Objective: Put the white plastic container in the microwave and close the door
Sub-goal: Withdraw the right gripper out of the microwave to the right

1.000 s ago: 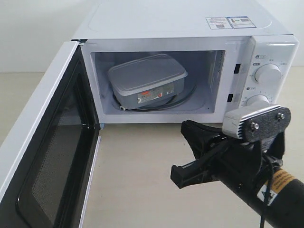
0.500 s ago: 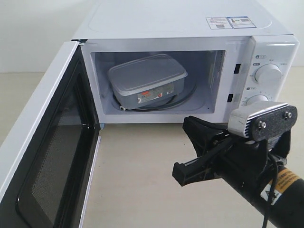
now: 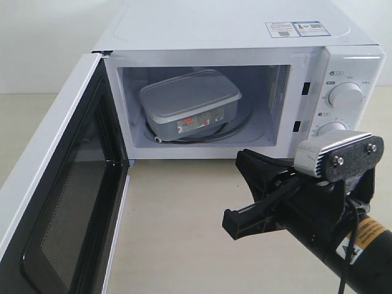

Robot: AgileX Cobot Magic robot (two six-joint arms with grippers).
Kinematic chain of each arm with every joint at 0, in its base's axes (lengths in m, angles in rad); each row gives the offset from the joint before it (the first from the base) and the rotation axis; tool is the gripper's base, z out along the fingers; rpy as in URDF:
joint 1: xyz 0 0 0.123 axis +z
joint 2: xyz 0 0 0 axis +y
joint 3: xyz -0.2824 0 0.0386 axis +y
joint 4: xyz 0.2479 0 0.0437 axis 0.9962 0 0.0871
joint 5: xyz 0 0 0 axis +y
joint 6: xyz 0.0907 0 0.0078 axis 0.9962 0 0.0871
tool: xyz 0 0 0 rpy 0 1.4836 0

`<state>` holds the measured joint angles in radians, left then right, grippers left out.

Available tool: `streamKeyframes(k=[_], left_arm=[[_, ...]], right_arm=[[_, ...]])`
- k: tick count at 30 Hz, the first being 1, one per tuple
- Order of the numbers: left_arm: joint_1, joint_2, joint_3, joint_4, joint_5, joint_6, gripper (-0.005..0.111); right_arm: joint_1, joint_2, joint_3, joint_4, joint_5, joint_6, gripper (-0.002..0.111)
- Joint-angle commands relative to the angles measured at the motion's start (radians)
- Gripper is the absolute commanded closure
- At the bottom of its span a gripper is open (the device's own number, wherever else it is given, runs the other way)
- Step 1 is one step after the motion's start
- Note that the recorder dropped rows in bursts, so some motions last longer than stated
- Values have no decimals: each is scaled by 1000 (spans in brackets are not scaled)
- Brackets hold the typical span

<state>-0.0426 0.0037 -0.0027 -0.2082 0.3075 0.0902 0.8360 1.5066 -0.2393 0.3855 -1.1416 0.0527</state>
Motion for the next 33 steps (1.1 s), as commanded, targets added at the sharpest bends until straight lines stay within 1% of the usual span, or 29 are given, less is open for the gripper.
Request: streamKeyframes(k=[1, 18, 23, 28, 31, 33], left_arm=[[3, -4, 3, -11, -2, -9, 102], [3, -4, 3, -11, -2, -9, 102], [3, -4, 3, -11, -2, -9, 102], [3, -4, 3, -11, -2, -9, 102], [3, -4, 3, -11, -2, -9, 102], [3, -4, 3, -11, -2, -9, 102]], right_arm=[[0, -9, 7, 1, -13, -2, 108], [0, -9, 7, 1, -13, -2, 108], [0, -9, 7, 51, -13, -2, 108], [0, -21, 7, 59, -13, -4, 108], [0, -76, 7, 138, 10, -23, 108], [0, -138, 7, 204, 74, -65, 108]])
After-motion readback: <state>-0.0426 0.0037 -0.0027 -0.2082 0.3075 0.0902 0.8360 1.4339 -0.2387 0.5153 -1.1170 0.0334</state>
